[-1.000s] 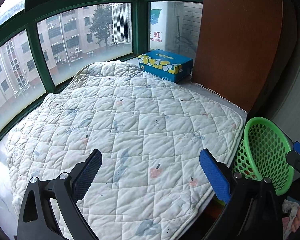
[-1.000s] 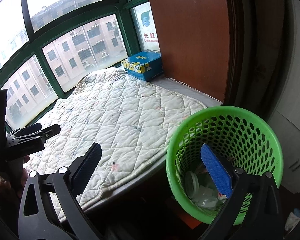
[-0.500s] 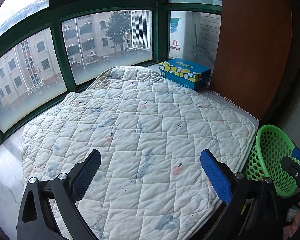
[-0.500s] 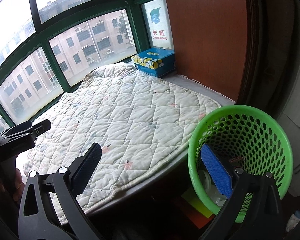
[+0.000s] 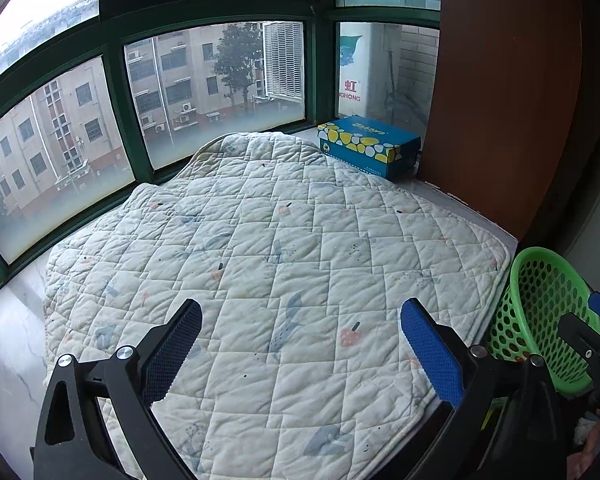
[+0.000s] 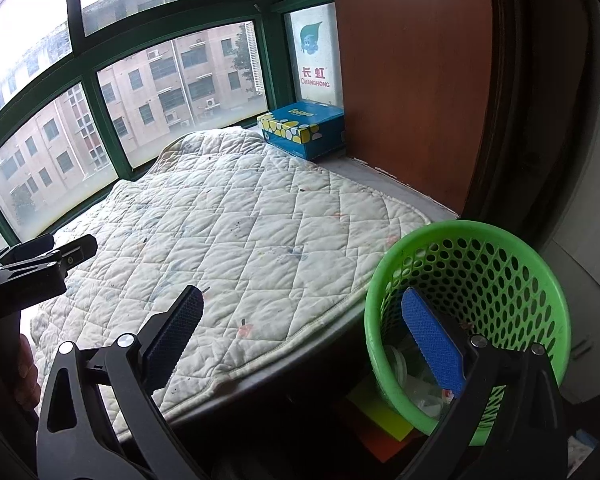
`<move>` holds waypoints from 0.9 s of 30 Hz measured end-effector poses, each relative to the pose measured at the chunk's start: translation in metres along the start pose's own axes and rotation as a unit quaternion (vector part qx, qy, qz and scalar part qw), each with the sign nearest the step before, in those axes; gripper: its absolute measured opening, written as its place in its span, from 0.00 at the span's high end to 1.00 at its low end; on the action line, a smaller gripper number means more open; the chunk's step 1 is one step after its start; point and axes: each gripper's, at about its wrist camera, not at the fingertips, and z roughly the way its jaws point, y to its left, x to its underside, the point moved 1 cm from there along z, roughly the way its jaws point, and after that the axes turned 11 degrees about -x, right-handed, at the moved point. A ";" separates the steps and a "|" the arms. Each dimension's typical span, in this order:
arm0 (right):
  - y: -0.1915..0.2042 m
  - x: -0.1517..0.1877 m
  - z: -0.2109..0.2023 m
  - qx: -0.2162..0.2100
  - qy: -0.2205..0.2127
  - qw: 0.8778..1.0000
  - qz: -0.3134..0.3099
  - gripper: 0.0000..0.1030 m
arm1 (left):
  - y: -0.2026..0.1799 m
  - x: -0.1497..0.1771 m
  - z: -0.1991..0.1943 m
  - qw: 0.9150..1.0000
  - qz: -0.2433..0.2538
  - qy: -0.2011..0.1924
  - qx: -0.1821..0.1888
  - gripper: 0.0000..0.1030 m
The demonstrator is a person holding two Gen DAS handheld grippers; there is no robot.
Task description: Collect trash
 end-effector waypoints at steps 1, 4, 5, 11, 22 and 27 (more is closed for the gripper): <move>0.000 0.000 -0.001 0.000 0.000 1.000 0.001 0.05 | -0.001 0.000 -0.001 1.000 0.000 0.000 -0.001 0.07; -0.002 0.002 0.000 0.002 0.002 1.000 0.004 0.05 | -0.003 0.001 -0.002 1.000 0.003 -0.004 -0.002 0.07; -0.003 0.002 0.000 0.003 0.002 1.000 0.004 0.05 | -0.003 0.001 -0.003 1.000 0.004 -0.005 -0.003 0.07; -0.006 0.004 -0.004 0.005 -0.003 1.000 0.009 0.05 | -0.008 0.002 -0.004 1.000 0.008 -0.009 -0.005 0.07; 0.004 0.004 -0.005 0.002 -0.009 1.000 -0.006 0.05 | -0.009 0.005 -0.007 1.000 0.006 -0.014 -0.013 0.07; 0.005 0.003 -0.004 0.001 -0.010 1.000 -0.008 0.05 | -0.008 0.005 -0.008 1.000 0.003 -0.014 -0.016 0.07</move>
